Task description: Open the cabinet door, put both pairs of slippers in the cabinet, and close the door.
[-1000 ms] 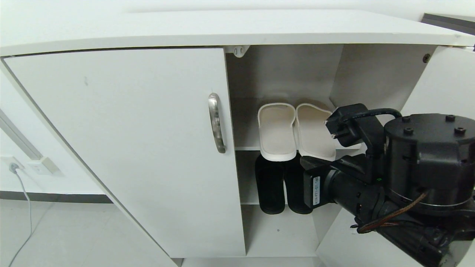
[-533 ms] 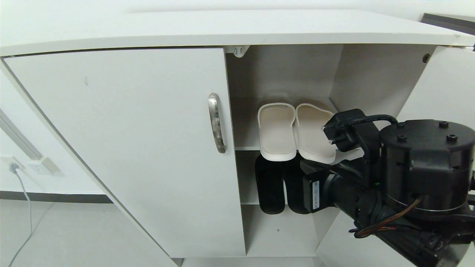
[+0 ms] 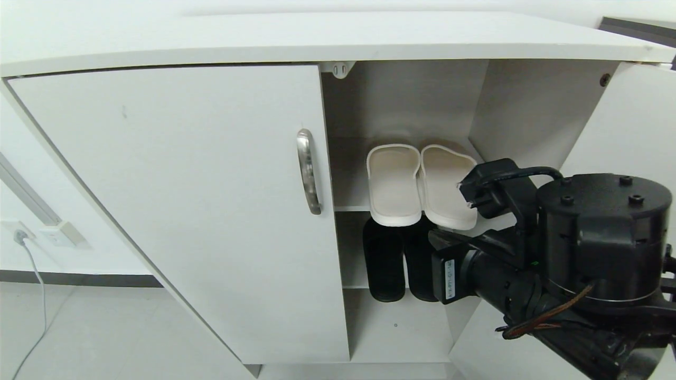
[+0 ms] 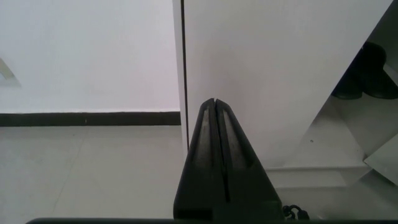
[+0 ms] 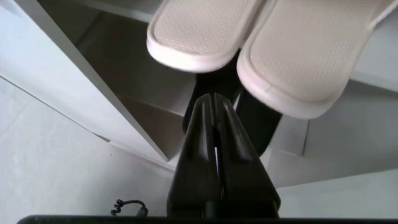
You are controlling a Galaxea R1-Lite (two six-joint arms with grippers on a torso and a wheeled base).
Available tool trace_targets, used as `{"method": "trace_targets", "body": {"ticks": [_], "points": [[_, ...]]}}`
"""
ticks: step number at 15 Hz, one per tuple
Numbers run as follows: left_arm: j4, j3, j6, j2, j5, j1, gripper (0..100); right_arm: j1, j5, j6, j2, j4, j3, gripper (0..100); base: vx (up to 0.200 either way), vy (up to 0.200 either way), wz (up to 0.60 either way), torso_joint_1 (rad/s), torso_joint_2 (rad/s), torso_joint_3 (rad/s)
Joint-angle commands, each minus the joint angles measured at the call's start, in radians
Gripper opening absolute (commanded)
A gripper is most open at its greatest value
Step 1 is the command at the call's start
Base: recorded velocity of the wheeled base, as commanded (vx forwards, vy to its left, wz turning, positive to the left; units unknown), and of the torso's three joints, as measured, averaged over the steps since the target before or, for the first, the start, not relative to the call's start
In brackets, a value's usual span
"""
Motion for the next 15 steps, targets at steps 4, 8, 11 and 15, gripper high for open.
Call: {"method": "trace_targets", "body": {"ticks": [4,8,11,15], "points": [[0.000,0.000,0.000,0.001,0.000,0.000,0,0.001,0.000,-0.001,0.006,0.000,0.004,0,-0.200,0.000,0.00,0.004,0.00,0.002],[0.000,0.000,0.000,0.001,0.000,0.000,0,0.001,-0.003,-0.001,0.009,0.000,0.004,0,-0.200,0.000,0.00,0.006,0.00,0.000],[0.000,0.000,0.000,0.001,0.000,0.000,0,0.000,-0.005,-0.001,0.010,0.000,0.009,0,-0.200,0.000,0.00,0.004,0.00,0.002],[0.000,0.000,0.000,0.001,0.000,0.000,0,-0.008,0.001,-0.001,0.013,0.005,0.013,0,-0.200,0.000,0.00,0.004,0.00,0.005]]}}
